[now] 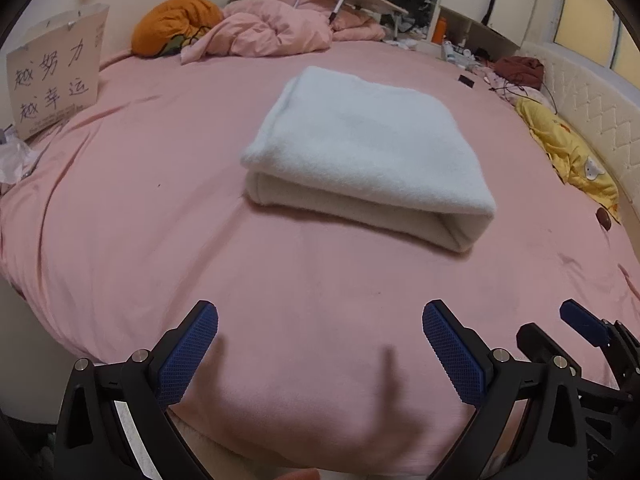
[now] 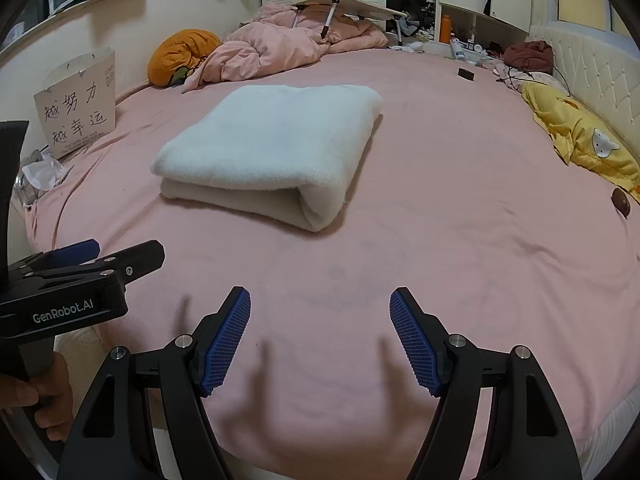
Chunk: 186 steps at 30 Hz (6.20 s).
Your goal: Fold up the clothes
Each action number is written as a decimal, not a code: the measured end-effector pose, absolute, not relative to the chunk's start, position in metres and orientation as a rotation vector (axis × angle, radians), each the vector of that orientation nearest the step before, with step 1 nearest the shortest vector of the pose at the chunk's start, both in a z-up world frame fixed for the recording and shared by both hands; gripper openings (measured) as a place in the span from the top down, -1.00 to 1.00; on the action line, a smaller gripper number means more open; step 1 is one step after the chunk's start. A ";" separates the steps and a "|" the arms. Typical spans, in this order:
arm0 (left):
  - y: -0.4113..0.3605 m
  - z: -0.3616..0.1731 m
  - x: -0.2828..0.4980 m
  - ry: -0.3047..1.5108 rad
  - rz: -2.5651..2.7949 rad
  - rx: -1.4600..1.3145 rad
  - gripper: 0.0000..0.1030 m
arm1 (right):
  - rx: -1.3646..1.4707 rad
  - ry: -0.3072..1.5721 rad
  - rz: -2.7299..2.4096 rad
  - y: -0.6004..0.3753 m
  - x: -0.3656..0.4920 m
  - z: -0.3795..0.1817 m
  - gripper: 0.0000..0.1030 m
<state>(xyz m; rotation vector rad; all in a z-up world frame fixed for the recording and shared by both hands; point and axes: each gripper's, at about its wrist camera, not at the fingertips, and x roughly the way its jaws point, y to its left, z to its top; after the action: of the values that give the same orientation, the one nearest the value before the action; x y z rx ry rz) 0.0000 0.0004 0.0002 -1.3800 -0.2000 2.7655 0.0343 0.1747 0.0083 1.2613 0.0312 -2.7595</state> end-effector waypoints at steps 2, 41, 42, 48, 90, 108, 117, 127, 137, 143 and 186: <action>0.003 0.002 0.000 -0.206 2.766 -1.368 -0.99 | 1.258 0.028 -2.758 0.174 0.035 0.008 -0.41; -0.113 -0.031 0.018 -0.954 2.590 -1.320 -0.99 | 1.086 -0.030 -2.480 0.099 -0.151 0.059 0.62; -0.114 -0.030 0.018 -0.954 2.593 -1.327 -0.99 | 1.076 -0.079 -2.517 0.115 -0.152 0.066 0.62; -0.112 -0.026 0.018 -0.934 2.609 -1.358 -0.99 | 1.041 -0.371 -2.829 0.255 -0.128 0.100 0.62; 0.023 0.007 -0.178 0.039 2.758 -1.269 -0.99 | 1.377 -0.860 -3.096 0.494 -0.054 0.011 -0.60; -0.038 -0.035 -0.366 -0.325 2.533 -1.490 0.67 | 1.512 -0.346 -2.631 0.477 -0.263 -0.010 0.55; -0.035 0.009 -0.339 -0.408 2.480 -1.303 0.82 | 1.333 -0.362 -2.686 0.472 -0.233 0.029 0.83; -0.033 0.145 -0.213 -0.399 2.350 -0.928 0.82 | 0.997 -0.398 -2.610 0.483 -0.136 0.164 0.83; -0.090 0.168 -0.048 -0.334 2.328 -1.005 0.82 | 0.923 -0.193 -2.427 0.488 0.030 0.228 0.83; -0.107 0.095 0.016 -0.384 2.275 -1.292 0.82 | 1.121 -0.178 -2.266 0.481 0.105 0.185 0.83; 0.081 -0.037 -0.006 0.074 2.480 -1.817 -0.85 | 1.803 -0.258 -2.709 0.308 0.031 -0.027 -0.24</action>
<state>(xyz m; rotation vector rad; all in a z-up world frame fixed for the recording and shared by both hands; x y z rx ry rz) -0.0062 0.0812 -0.0365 -1.8169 0.0744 2.4796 0.0310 0.3080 -0.0273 1.8025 -0.2575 -2.7089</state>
